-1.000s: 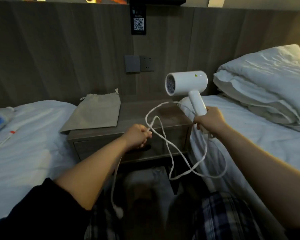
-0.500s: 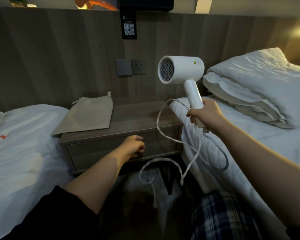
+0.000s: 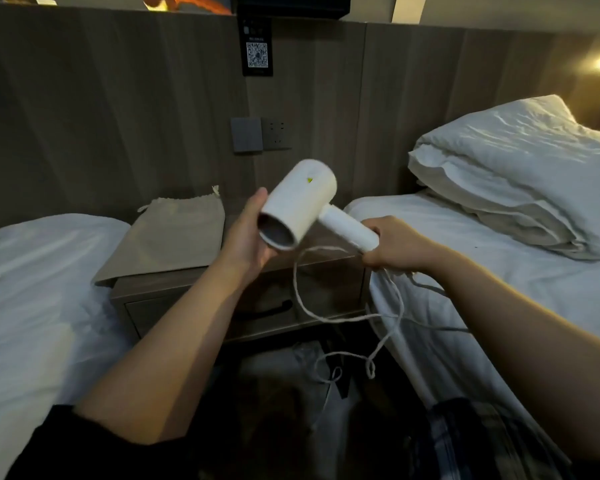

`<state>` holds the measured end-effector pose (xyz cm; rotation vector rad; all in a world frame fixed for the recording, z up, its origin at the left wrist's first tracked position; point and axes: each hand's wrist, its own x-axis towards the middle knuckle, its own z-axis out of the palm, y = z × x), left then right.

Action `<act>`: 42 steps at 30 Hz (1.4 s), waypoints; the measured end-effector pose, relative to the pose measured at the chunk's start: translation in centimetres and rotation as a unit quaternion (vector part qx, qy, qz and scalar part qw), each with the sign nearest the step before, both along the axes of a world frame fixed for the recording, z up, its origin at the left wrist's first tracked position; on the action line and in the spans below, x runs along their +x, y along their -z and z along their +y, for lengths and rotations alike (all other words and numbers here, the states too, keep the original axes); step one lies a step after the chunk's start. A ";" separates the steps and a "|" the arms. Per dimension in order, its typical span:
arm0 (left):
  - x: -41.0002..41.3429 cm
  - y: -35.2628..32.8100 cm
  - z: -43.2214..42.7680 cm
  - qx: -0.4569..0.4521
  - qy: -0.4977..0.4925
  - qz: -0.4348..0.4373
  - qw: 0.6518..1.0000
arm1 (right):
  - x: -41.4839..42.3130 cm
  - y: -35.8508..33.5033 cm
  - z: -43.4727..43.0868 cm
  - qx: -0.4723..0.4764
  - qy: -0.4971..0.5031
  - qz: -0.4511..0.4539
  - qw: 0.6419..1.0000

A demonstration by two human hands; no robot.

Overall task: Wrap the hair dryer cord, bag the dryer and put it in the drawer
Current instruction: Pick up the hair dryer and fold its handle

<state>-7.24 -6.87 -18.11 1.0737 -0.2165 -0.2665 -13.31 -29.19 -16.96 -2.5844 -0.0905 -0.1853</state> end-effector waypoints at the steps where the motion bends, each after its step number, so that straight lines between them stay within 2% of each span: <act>1: 0.4 0.4 0.4 0.048 -0.011 -0.024 0.999 | 0.3 0.3 0.2 -0.026 -0.012 0.011 1.000; 4: 1.3 2.4 1.2 0.242 -0.031 -0.066 0.968 | 1.4 1.4 0.8 -0.108 -0.047 0.020 0.993; 7: 1.5 5.2 1.0 0.314 -0.005 -0.044 0.948 | 2.4 3.1 1.4 -0.176 -0.066 0.036 0.982; 9: 1.8 6.6 0.8 0.301 -0.045 -0.028 0.952 | 3.2 4.1 1.6 -0.175 -0.074 0.039 0.981; 13: 2.5 8.4 0.6 0.283 -0.099 -0.053 0.953 | 4.6 5.5 0.9 -0.065 -0.081 0.062 0.993; 18: 3.2 8.9 0.2 0.320 -0.078 -0.123 0.936 | 5.6 8.5 0.7 -0.013 -0.076 0.111 0.991; 24: 3.3 9.3 0.0 0.330 -0.106 -0.129 0.929 | 6.2 10.9 1.0 -0.016 0.001 0.029 0.999; 31: 3.2 8.3 0.5 0.332 -0.150 -0.174 0.915 | 6.5 11.1 2.0 0.047 0.023 -0.023 0.998; 35: 3.1 7.5 -1.0 0.256 -0.205 -0.112 0.938 | 6.9 11.4 4.0 0.195 0.055 -0.095 0.975; 42: 2.9 8.0 -1.7 0.243 -0.188 -0.104 0.946 | 6.4 11.8 3.1 0.178 0.062 -0.077 0.979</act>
